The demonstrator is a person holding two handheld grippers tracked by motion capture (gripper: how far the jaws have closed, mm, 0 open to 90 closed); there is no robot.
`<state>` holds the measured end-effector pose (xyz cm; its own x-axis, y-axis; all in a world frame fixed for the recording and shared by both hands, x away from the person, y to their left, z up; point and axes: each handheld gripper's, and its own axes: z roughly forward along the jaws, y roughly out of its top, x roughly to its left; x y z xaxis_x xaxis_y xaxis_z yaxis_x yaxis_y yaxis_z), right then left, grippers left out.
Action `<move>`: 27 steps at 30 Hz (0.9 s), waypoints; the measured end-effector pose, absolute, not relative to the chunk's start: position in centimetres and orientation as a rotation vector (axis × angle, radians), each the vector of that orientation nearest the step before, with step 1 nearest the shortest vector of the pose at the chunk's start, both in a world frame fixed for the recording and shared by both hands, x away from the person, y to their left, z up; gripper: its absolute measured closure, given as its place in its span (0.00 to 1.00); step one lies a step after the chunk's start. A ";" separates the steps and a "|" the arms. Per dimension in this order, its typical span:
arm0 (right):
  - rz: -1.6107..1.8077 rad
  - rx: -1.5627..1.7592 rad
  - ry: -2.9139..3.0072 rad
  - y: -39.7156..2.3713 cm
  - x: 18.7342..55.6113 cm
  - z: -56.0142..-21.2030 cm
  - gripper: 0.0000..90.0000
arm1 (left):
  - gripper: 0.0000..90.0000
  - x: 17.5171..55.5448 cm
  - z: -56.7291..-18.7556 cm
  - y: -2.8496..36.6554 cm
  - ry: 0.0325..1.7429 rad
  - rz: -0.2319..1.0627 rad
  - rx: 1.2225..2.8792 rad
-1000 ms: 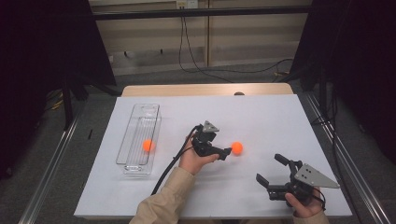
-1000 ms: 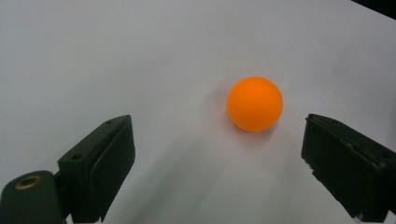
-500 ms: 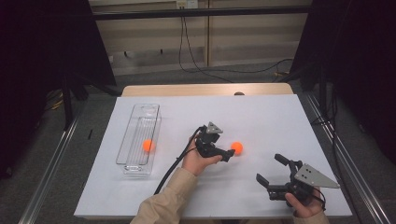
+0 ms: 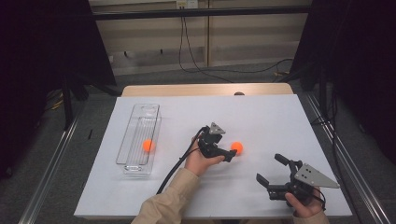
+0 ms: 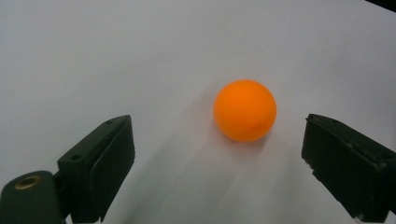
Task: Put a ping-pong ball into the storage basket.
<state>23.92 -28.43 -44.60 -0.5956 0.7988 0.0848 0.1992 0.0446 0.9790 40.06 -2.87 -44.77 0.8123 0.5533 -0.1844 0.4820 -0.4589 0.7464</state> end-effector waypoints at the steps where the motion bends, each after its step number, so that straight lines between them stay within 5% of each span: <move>1: 1.586 1.003 1.833 -28.4 23.9 -44.6 0.03 | 0.11 40.1 -44.8 -2.9 0.759 0.105 2.137; 27: 1.587 1.003 1.833 -28.4 23.9 -44.6 0.03 | 0.19 40.1 -45.5 -4.4 0.721 0.117 2.151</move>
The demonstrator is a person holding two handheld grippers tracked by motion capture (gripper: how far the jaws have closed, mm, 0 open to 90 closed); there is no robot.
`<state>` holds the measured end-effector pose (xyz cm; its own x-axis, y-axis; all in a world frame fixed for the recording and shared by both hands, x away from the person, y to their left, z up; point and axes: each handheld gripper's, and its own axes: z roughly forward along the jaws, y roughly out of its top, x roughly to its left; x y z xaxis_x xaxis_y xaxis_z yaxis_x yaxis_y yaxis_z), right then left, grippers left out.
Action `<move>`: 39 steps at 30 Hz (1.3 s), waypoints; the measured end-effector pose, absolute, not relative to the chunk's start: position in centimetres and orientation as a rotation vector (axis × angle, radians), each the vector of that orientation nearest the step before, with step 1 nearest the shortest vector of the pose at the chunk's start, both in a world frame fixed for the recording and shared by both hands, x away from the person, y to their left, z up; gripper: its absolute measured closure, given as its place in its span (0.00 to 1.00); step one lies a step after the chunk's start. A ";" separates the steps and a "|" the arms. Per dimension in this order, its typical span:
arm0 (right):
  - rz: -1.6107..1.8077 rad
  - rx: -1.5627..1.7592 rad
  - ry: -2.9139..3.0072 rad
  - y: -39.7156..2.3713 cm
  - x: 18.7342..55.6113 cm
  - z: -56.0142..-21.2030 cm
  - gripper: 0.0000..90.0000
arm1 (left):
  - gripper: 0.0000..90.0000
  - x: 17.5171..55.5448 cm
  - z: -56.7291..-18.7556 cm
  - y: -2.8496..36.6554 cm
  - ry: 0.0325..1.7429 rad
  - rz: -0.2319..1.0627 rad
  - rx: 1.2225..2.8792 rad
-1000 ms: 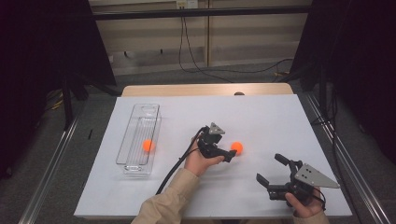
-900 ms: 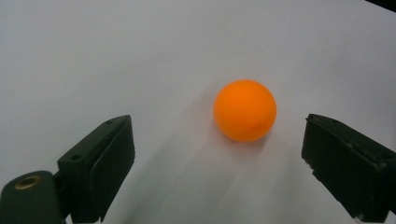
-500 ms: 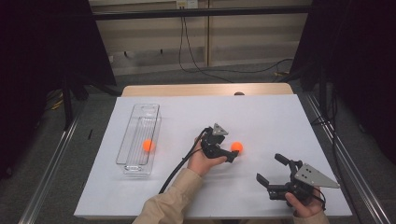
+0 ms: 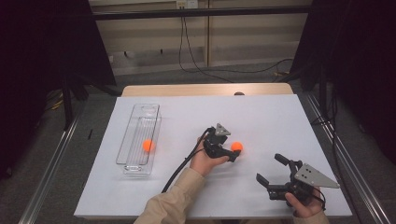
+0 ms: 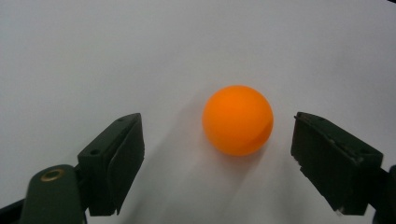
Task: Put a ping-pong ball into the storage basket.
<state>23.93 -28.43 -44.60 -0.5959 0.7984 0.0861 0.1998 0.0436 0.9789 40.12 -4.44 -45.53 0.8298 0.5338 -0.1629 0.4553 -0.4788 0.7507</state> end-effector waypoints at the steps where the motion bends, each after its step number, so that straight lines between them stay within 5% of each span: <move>1: 1.586 1.003 1.833 -28.4 23.9 -44.6 0.03 | 0.20 40.1 -45.5 -4.5 0.721 0.117 2.152; 39: 1.588 1.004 1.832 -28.4 24.0 -44.6 0.03 | 0.56 40.2 -46.2 -6.7 0.685 0.086 2.196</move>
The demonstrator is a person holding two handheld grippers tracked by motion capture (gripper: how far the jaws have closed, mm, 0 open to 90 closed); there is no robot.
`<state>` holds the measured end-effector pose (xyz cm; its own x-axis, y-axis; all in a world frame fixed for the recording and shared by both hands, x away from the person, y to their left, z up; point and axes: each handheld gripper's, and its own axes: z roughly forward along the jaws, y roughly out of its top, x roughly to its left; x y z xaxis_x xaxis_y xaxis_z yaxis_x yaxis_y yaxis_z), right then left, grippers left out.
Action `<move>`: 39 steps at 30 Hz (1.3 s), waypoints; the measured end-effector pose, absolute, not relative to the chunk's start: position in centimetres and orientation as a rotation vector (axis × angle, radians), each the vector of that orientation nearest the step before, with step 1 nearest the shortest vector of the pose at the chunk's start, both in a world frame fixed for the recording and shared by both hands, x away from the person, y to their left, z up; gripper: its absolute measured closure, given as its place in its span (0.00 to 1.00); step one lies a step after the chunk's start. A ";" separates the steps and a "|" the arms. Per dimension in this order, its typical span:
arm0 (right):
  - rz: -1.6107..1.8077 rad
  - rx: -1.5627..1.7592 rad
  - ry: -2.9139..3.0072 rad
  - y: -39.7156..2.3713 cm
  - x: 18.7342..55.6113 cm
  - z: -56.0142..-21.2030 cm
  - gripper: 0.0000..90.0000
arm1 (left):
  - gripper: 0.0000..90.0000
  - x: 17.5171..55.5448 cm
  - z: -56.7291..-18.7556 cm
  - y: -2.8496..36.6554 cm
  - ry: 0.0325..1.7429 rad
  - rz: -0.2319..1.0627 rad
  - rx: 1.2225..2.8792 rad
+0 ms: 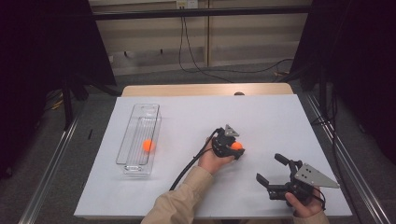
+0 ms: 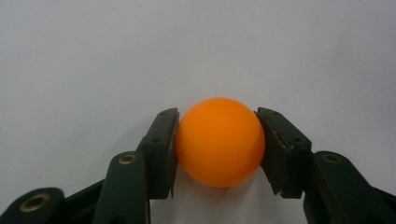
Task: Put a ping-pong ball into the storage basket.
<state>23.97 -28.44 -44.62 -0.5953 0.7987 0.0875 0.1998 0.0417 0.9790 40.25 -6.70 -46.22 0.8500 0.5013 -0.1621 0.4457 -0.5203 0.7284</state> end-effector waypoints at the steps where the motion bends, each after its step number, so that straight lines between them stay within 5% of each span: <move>1: 1.588 1.004 1.832 -28.4 24.0 -44.6 0.03 | 0.56 40.2 -46.1 -6.6 0.683 0.086 2.195; 39: 1.578 0.996 1.835 -28.4 24.0 -44.6 0.03 | 0.57 40.1 -43.3 -2.5 0.693 0.004 2.128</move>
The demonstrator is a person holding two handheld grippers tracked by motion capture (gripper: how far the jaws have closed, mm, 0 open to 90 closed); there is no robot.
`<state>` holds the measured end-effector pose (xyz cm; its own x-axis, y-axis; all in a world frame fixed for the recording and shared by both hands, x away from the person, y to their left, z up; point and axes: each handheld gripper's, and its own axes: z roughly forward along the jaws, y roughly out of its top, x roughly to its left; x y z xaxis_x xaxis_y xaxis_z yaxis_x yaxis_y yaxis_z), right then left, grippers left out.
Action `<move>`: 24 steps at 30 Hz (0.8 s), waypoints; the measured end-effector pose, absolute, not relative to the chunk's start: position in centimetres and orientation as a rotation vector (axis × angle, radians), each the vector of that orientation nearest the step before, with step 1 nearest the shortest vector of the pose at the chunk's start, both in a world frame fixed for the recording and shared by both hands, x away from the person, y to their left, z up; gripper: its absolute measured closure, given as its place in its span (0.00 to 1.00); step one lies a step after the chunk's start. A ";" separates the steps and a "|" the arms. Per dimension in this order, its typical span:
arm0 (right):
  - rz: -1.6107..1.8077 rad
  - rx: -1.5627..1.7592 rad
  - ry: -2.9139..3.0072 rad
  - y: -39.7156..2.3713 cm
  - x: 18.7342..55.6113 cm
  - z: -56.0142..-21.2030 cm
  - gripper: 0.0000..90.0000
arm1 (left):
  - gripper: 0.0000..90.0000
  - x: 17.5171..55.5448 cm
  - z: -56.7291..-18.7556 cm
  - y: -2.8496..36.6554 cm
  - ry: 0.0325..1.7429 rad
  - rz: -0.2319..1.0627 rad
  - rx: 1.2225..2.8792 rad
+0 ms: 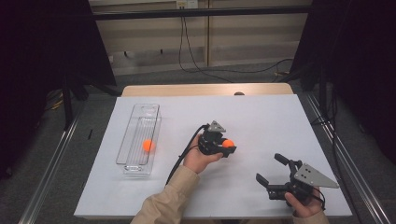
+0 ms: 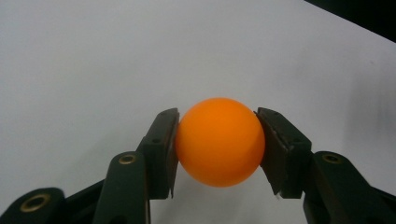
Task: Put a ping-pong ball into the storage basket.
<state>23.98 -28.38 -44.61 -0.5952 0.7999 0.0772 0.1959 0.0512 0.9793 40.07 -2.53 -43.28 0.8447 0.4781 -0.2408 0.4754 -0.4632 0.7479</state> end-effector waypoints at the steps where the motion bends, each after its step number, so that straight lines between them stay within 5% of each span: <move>1: 1.578 0.996 1.835 -28.4 24.0 -44.6 0.03 | 0.57 40.1 -43.3 -2.5 0.692 -0.004 2.128; 24: 1.576 0.995 1.837 -28.3 24.0 -44.6 0.03 | 0.57 40.5 -42.2 -0.8 0.725 -0.025 2.098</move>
<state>24.00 -28.33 -44.59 -0.5957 0.7996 0.0758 0.1961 0.0533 0.9791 40.49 -0.80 -42.24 0.8287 0.4861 -0.2775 0.5042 -0.4330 0.7472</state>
